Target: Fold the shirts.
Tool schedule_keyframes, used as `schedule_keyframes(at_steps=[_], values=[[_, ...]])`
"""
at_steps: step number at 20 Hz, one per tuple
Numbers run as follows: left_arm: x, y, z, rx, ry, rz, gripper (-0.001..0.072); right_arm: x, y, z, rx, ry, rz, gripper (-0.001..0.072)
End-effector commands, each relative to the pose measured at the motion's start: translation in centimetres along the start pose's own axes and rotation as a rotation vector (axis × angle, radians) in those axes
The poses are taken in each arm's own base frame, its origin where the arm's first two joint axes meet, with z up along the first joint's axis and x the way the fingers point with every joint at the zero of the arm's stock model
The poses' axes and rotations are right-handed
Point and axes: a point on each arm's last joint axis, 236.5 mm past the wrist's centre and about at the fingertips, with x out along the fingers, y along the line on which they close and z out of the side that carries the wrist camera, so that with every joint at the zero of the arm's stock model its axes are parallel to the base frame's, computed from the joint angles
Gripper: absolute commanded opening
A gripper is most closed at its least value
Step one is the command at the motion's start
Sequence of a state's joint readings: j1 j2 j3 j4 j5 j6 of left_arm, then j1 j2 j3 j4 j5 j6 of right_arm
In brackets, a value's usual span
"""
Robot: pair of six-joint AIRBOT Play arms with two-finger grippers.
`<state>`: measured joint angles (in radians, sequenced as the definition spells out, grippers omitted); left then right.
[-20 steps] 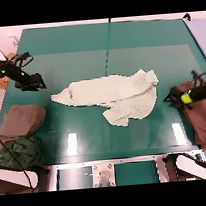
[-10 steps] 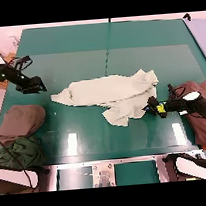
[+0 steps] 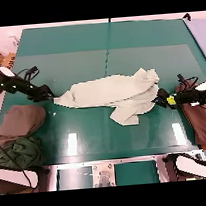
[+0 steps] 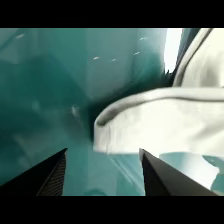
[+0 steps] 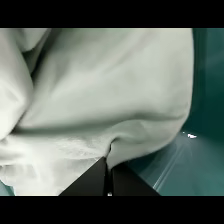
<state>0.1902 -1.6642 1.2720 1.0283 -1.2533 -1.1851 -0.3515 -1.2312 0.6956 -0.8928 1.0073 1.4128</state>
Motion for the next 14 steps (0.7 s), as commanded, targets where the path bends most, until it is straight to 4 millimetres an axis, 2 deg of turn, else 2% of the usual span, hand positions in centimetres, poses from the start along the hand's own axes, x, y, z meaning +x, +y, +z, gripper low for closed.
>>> schedule_keyframes(at_steps=[1, 4, 5, 6, 8, 10, 12, 14], values=[[1.9, -1.4, -0.5, -0.001, -0.029, -0.098, 0.0528, -0.5, -0.2, 0.3, -0.001, -0.001, -0.003, 0.0018], [2.1, -2.3, -3.5, 0.021, 0.085, -0.144, 0.0514, -0.7, -0.1, 0.8, -0.005, -0.015, -0.002, 0.0017], [2.0, -2.4, -3.6, 0.029, 0.089, -0.147, 0.0332, -0.8, 0.1, 1.0, -0.009, -0.021, 0.000, 0.0017], [2.1, -2.4, -3.4, 0.045, 0.078, -0.149, 0.0182, -1.0, 0.3, 1.3, -0.014, -0.028, 0.002, 0.0017], [2.1, -2.4, -1.9, 0.042, 0.016, -0.148, 0.0174, -1.3, 0.6, 1.6, -0.021, -0.034, 0.006, 0.0017], [2.0, -3.2, -1.4, 0.046, -0.008, -0.181, 0.0022, -1.4, 0.9, 1.5, -0.025, -0.024, 0.012, 0.0017], [1.9, -3.7, -2.1, 0.053, 0.020, -0.204, 0.0022, -1.5, 1.0, 1.1, -0.027, -0.007, 0.016, 0.0017], [2.1, -2.7, -3.0, 0.063, 0.062, -0.160, 0.0021, -1.6, 1.0, 1.1, -0.028, -0.005, 0.016, 0.0017]])
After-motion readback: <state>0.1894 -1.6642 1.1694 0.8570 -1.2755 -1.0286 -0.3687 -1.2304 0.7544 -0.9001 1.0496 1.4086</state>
